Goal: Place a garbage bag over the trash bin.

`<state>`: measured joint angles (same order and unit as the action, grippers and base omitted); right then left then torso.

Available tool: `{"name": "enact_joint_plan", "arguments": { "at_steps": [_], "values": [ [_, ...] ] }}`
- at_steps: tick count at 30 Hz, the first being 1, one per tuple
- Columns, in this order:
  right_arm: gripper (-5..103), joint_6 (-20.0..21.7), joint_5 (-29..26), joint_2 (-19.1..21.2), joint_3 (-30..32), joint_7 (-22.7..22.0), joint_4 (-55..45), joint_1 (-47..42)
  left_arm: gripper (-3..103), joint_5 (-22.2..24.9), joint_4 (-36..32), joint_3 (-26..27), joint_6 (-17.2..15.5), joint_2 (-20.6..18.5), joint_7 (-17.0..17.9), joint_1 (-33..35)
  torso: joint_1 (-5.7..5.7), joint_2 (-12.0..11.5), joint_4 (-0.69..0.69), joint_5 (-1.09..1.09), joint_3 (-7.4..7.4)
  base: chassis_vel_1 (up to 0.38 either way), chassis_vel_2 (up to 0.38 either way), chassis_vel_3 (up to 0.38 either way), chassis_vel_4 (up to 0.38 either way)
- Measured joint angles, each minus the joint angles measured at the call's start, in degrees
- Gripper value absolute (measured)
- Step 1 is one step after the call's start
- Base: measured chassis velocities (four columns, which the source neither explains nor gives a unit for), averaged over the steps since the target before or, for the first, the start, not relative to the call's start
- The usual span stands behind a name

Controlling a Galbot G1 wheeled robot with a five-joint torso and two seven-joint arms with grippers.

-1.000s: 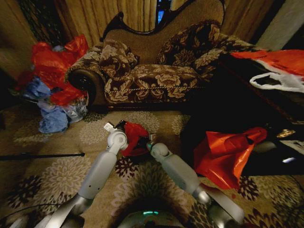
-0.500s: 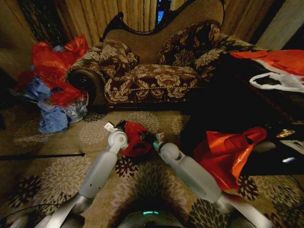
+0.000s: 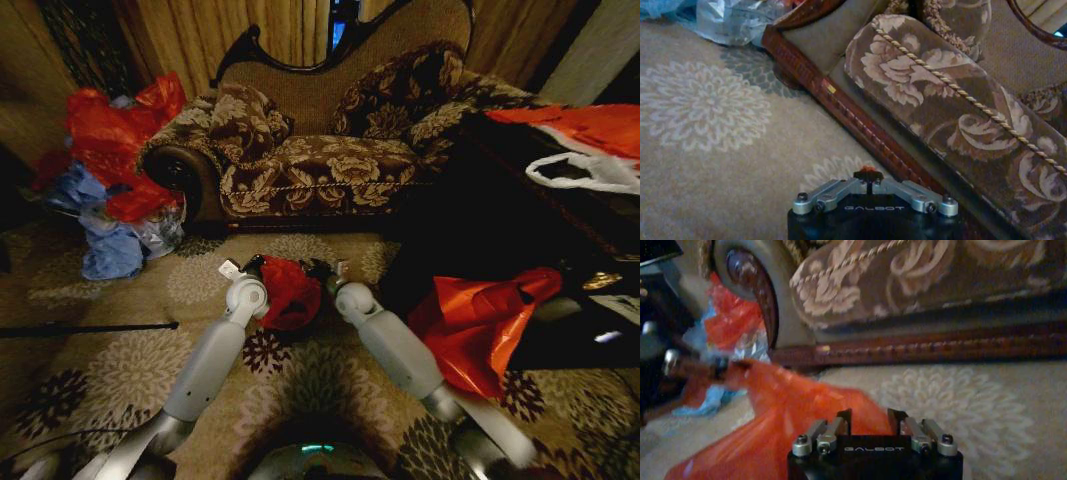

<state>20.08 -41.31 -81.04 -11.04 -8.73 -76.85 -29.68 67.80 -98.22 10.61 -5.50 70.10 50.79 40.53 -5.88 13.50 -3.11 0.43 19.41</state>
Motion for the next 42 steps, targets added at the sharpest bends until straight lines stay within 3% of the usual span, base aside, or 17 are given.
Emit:
{"name": "enact_joint_plan", "arguments": {
  "at_steps": [2,4,6,12,23,30,37,40,42],
  "values": [
    [34,-0.04,0.13,-0.18,-0.09,0.07,0.27,-0.04,0,-0.01,0.03,-0.03,0.0,0.04,-0.01,-0.03,0.0,0.0,0.0,0.0,0.0,0.0,0.0,0.0,0.0],
    [22,-0.32,1.03,-1.38,-0.83,0.72,2.95,-0.12,0,-0.24,0.36,-0.19,0.02,0.4,-0.03,-0.31,0.0,0.0,-0.01,0.0,0.0,0.0,0.0,0.0,0.0],
    [22,-0.66,1.45,-1.99,-1.09,1.42,5.19,0.06,0,-0.35,0.49,-0.28,0.04,0.59,-0.03,-0.45,0.0,0.0,-0.01,0.0,0.0,0.0,0.0,0.0,0.0],
    [2,-1.35,2.41,-3.7,-1.46,2.87,9.79,0.91,0,-0.99,0.92,-0.42,0.06,1.04,-0.02,-0.51,0.0,0.0,-0.02,0.0,0.0,0.0,0.0,0.0,0.0],
    [0,-2.36,5.87,-7.83,-0.37,4.88,20.6,4.06,0,-2.63,2.58,-1.05,0.08,1.88,-0.7,0.4,0.0,0.0,0.01,-0.01,-0.01,0.0,0.0,0.0,0.0],
    [-3,-1.24,4.77,-4.38,-1.63,2.18,13.28,3.09,0,-3.16,3.38,-1.2,0.17,2.4,-1.05,0.02,0.0,-0.01,-0.02,-0.01,-0.01,0.0,0.0,0.0,0.0],
    [28,1.26,0.14,0.51,-3.64,-4.47,-0.11,1.27,0,-3.55,2.41,-0.94,0.25,1.62,-1.03,0.0,0.01,-0.01,-0.01,-0.02,-0.01,0.0,0.0,0.0,0.0],
    [34,1.47,-0.26,1.87,-3.63,-6.18,-3.34,0.82,0,-3.5,1.66,-0.58,0.25,0.86,-1.01,-0.12,0.01,-0.01,-0.01,-0.01,-0.01,0.0,0.0,0.0,0.0],
    [45,1.77,0.0,3.99,-3.13,-7.06,-7.18,0.04,0,-3.47,0.87,-0.12,0.25,-0.07,-1.11,-0.48,0.01,-0.01,0.0,-0.02,-0.01,0.0,0.0,0.0,0.0]
  ]
}}
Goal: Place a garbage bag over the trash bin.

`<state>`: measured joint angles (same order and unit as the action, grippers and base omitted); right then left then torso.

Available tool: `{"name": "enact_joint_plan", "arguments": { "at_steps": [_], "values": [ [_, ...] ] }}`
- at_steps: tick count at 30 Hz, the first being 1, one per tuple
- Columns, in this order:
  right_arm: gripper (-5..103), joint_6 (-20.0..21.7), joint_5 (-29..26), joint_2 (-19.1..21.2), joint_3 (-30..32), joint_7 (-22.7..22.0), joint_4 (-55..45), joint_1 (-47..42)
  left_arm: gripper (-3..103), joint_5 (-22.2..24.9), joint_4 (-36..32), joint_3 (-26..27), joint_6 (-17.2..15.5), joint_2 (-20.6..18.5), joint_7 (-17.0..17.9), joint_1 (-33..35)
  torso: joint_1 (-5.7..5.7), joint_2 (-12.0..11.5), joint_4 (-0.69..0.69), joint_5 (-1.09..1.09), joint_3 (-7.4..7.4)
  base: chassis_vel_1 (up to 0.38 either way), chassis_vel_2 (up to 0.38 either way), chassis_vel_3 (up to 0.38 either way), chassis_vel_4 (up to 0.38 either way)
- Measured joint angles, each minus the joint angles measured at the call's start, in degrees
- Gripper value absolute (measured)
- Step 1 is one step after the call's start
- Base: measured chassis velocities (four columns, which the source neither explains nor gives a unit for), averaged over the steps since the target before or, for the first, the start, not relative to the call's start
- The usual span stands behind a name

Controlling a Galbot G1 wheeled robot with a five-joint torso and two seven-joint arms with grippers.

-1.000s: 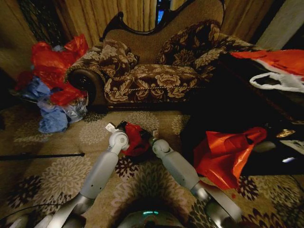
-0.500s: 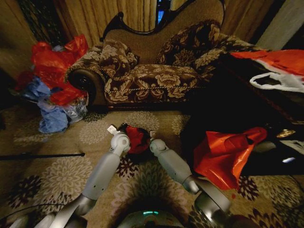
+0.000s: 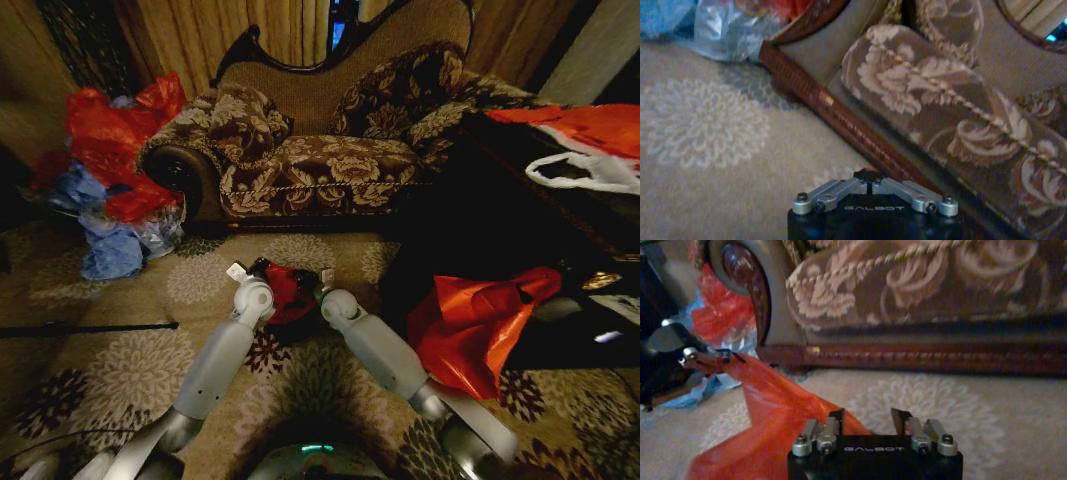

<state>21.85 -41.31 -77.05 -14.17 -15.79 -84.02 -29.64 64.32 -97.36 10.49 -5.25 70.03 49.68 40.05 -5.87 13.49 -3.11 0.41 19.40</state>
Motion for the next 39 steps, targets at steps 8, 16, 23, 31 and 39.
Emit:
{"name": "enact_joint_plan", "arguments": {
  "at_steps": [8,16,23,31,39],
  "values": [
    [78,1.85,-2.22,7.15,3.16,-1.68,-12.06,-4.15,0,-0.37,-0.2,0.32,0.0,-0.66,-0.62,-0.34,0.0,0.0,-0.01,0.0,0.0,0.0,0.0,0.0,0.0],
    [99,5.97,-3.67,14.0,6.87,1.09,-24.16,-12.28,0,-1.68,2.4,-0.5,0.0,0.56,-1.39,-0.92,0.0,0.01,-0.03,-0.01,-0.01,0.0,0.0,0.0,0.0],
    [100,10.49,-2.29,14.66,3.73,1.12,-28.41,-13.8,0,-2.2,4.24,-1.04,0.03,1.07,-1.62,-2.08,0.0,0.01,-0.01,0.01,0.0,0.0,0.0,0.0,0.0],
    [100,12.05,3.2,8.98,-1.84,-4.75,-20.83,-9.92,0,-2.8,4.44,-1.56,0.16,1.81,-1.47,-2.11,-0.01,0.01,0.0,0.02,0.01,0.0,0.0,0.0,0.0],
    [100,15.15,6.32,5.26,-5.44,-5.12,-12.83,-6.14,0,-2.67,2.92,-1.4,0.22,1.62,-0.99,-1.56,-0.01,0.02,-0.01,0.02,0.01,0.0,0.0,0.0,0.0]
  ]
}}
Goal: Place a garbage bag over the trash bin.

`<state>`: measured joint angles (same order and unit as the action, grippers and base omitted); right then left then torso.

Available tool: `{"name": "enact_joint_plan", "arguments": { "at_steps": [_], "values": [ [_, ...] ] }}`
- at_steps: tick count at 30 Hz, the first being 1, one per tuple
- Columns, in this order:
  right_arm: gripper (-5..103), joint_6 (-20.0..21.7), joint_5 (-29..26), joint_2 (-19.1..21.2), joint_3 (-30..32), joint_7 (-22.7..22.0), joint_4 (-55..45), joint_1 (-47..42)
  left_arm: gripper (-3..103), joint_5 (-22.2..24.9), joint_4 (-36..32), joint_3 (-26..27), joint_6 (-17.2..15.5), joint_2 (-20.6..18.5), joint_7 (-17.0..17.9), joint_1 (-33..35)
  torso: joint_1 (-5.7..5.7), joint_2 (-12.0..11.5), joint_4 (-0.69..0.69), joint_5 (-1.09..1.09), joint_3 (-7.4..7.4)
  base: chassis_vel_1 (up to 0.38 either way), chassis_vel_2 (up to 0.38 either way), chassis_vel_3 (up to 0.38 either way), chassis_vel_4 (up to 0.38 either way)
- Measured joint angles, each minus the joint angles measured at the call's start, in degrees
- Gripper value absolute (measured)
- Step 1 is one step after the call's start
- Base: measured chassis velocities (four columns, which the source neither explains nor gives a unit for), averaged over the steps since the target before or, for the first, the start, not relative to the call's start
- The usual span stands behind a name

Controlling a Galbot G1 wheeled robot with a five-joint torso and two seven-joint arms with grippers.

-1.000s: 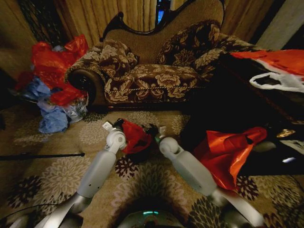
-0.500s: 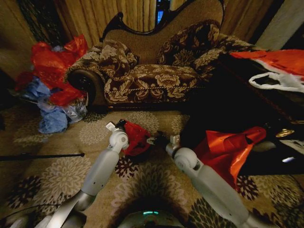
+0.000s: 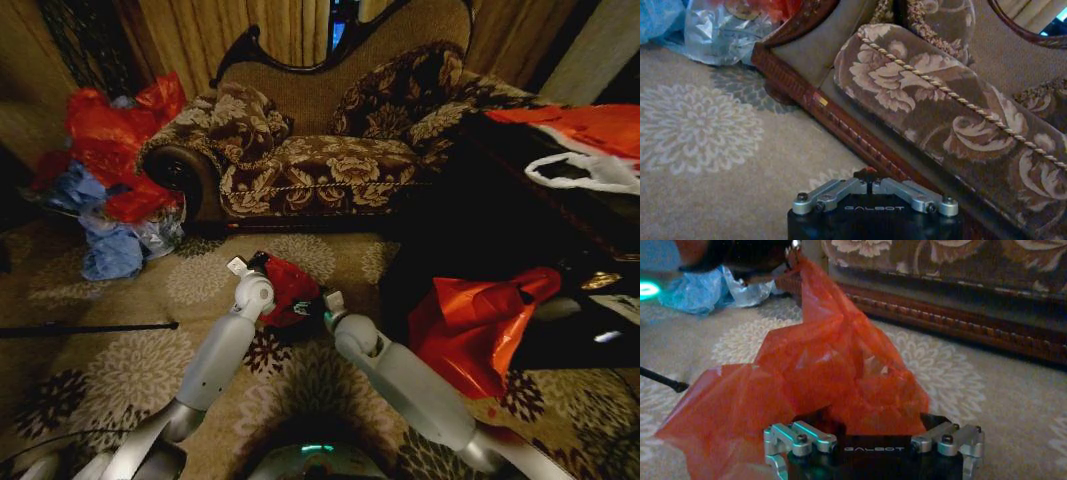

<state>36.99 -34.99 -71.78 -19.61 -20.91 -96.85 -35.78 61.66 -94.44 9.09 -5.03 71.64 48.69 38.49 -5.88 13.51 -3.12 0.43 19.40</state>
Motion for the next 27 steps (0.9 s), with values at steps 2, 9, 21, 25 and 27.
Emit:
{"name": "enact_joint_plan", "arguments": {
  "at_steps": [2,9,21,25,27],
  "values": [
    [100,0.05,0.41,-0.69,-0.09,0.07,1.19,0.39,0,0.04,-0.12,0.01,0.0,-0.02,0.04,0.0,0.0,0.0,0.01,-0.02,0.0,0.0,0.0,0.0,0.0],
    [100,-4.62,9.08,-4.48,0.76,2.44,10.7,2.39,0,0.29,-0.79,0.05,0.01,-0.25,0.24,0.06,0.0,0.0,0.01,-0.01,0.0,0.0,0.0,0.0,0.0],
    [60,-14.79,21.18,-4.65,3.27,4.62,16.84,2.58,0,0.49,-1.6,0.46,0.01,-0.78,0.13,1.26,0.0,0.0,0.0,-0.01,0.0,0.0,0.0,0.0,0.0],
    [48,-16.35,21.34,-5.14,4.51,4.03,17.67,3.44,0,0.57,-2.24,0.71,0.01,-1.09,0.07,1.91,0.0,0.0,0.0,-0.01,0.0,0.0,0.0,0.0,0.0],
    [44,-16.47,21.33,-5.17,4.77,3.99,17.88,3.67,0,0.58,-2.38,0.78,0.01,-1.17,0.06,2.07,0.0,0.0,0.0,-0.01,0.0,0.0,0.0,0.0,0.0]
  ]
}}
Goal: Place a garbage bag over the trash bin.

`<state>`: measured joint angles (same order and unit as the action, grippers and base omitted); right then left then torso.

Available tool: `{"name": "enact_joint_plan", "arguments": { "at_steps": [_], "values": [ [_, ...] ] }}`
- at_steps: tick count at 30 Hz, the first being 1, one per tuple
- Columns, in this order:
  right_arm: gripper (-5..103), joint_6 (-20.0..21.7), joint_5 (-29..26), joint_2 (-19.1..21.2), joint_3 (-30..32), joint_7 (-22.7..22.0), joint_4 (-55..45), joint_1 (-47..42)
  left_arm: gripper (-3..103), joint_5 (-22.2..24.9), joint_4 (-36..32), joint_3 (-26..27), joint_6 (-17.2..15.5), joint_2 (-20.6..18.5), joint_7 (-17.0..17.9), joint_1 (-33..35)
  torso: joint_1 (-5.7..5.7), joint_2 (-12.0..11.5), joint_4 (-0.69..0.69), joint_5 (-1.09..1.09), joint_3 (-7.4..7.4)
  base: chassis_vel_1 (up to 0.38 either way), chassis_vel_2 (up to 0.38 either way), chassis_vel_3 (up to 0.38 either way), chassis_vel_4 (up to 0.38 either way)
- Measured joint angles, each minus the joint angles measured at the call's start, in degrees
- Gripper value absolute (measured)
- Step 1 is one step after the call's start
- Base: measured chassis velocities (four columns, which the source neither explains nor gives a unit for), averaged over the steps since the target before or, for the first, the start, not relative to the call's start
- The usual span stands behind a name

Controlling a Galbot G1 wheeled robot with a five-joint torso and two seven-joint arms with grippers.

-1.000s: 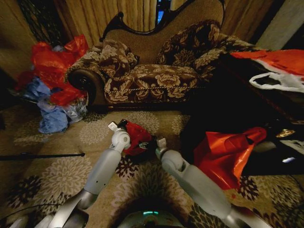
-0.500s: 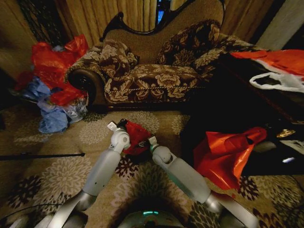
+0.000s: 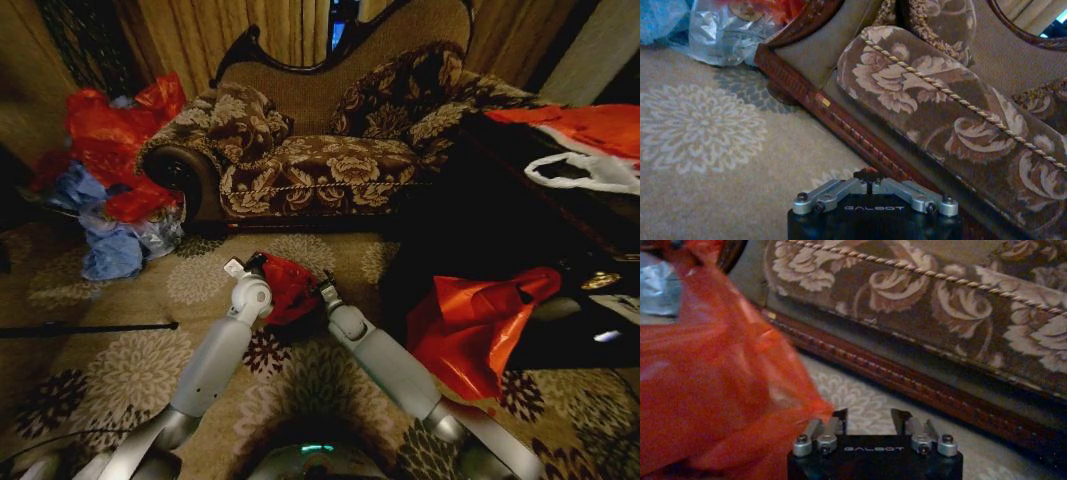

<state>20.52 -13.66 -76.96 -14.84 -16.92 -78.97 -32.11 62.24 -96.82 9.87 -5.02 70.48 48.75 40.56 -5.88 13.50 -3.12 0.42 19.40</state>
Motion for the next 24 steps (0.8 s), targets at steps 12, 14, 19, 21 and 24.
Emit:
{"name": "enact_joint_plan", "arguments": {
  "at_steps": [12,14,19,21,24],
  "values": [
    [4,6.19,-10.29,5.44,1.13,-1.2,-10.66,-0.11,0,0.9,-1.61,1.02,-0.03,-0.77,-0.04,1.6,0.01,0.0,-0.01,0.01,-0.01,0.0,0.0,0.0,0.0],
    [4,7.82,-13.81,6.43,0.15,-2.11,-13.7,-0.78,0,0.9,-1.47,1.03,-0.03,-0.7,-0.09,1.63,0.01,0.0,-0.02,0.01,-0.01,0.0,0.0,0.0,0.0],
    [25,13.06,-33.18,5.23,-2.15,-12.79,-20.7,-1.68,0,0.8,-0.86,1.01,-0.01,-0.57,-0.42,1.55,0.01,0.0,0.01,0.0,-0.01,0.0,0.0,0.0,0.0],
    [36,15.93,-35.97,4.59,-2.54,-13.76,-21.42,-1.68,0,0.95,-0.85,0.89,-0.01,-0.67,-0.48,1.38,0.01,0.0,0.04,0.0,-0.01,0.0,0.0,0.0,0.0],
    [41,16.89,-34.52,4.72,-3.37,-13.04,-21.52,-1.73,0,1.11,-0.84,0.84,-0.01,-0.7,-0.72,1.2,0.01,0.0,0.0,0.0,-0.01,0.0,0.0,0.0,0.0]
  ]
}}
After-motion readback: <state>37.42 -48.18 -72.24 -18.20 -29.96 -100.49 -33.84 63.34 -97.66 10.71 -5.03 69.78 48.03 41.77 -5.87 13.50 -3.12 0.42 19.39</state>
